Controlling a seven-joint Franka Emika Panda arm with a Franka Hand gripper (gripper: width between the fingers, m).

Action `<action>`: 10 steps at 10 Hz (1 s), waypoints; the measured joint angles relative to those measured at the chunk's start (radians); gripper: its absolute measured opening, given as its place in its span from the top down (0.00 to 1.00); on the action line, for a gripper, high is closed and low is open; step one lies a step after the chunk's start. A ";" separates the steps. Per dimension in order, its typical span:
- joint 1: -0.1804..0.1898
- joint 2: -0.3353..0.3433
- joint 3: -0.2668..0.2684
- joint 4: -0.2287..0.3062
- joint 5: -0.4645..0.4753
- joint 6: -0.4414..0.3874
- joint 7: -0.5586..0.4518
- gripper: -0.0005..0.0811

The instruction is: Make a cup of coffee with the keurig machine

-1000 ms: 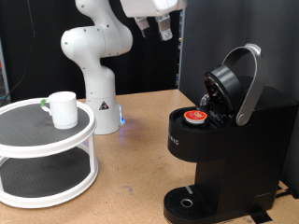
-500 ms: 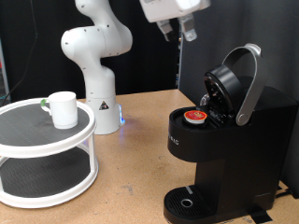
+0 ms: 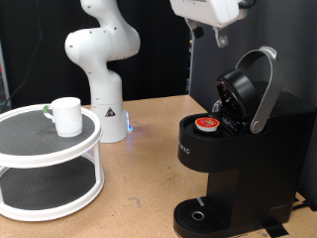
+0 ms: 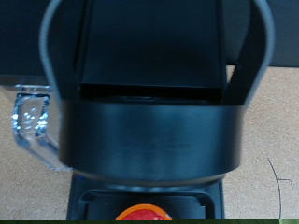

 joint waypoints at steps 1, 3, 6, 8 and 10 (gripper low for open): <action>0.000 0.018 0.002 0.018 0.000 -0.001 0.014 0.01; 0.000 0.018 0.002 0.016 0.008 -0.001 0.008 0.01; 0.009 0.019 0.011 0.026 0.051 0.007 0.025 0.01; 0.017 0.020 0.028 0.031 0.054 0.027 0.044 0.01; 0.020 0.028 0.050 0.036 0.054 0.039 0.071 0.01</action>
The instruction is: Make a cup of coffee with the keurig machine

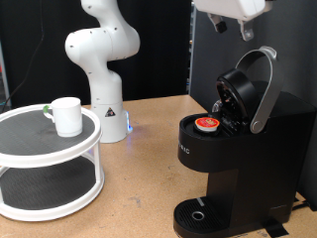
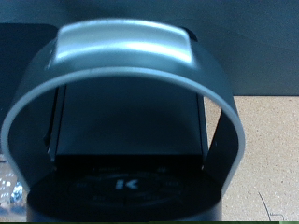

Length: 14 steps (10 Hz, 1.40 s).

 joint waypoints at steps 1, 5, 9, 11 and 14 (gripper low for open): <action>0.002 0.009 0.013 0.004 0.000 0.015 0.018 0.01; 0.017 0.045 0.056 0.033 0.003 0.058 0.045 0.13; 0.023 0.050 0.083 0.035 0.005 0.069 0.046 0.53; 0.023 0.052 0.096 0.035 0.005 0.070 0.049 0.74; 0.024 0.065 0.123 0.034 0.004 0.098 0.076 0.97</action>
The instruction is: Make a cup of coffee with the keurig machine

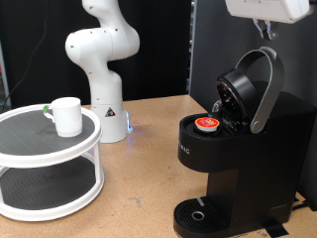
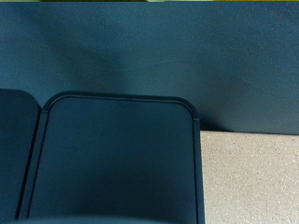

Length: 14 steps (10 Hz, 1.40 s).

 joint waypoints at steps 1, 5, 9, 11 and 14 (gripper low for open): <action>0.000 0.007 0.011 0.000 -0.003 0.010 0.010 0.99; 0.001 0.034 0.043 -0.001 -0.006 0.043 0.023 0.99; 0.000 0.033 0.046 -0.005 0.002 0.040 0.016 0.99; -0.003 0.032 0.040 -0.008 0.000 0.028 0.015 0.99; -0.012 0.028 0.037 -0.020 -0.020 0.018 0.015 0.99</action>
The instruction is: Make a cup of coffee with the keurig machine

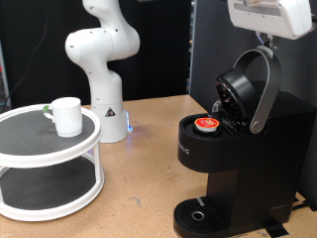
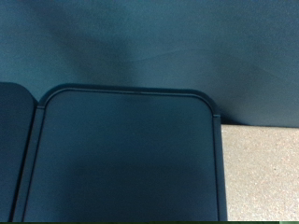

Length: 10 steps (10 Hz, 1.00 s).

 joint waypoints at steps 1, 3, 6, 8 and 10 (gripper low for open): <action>-0.002 -0.002 0.000 0.000 -0.007 -0.003 0.000 0.99; -0.012 -0.010 -0.006 0.000 -0.019 -0.019 0.000 0.99; -0.036 -0.030 -0.030 -0.002 -0.064 -0.063 -0.008 0.99; -0.056 -0.041 -0.049 -0.011 -0.093 -0.089 -0.025 0.99; -0.075 -0.049 -0.072 -0.030 -0.110 -0.100 -0.058 0.99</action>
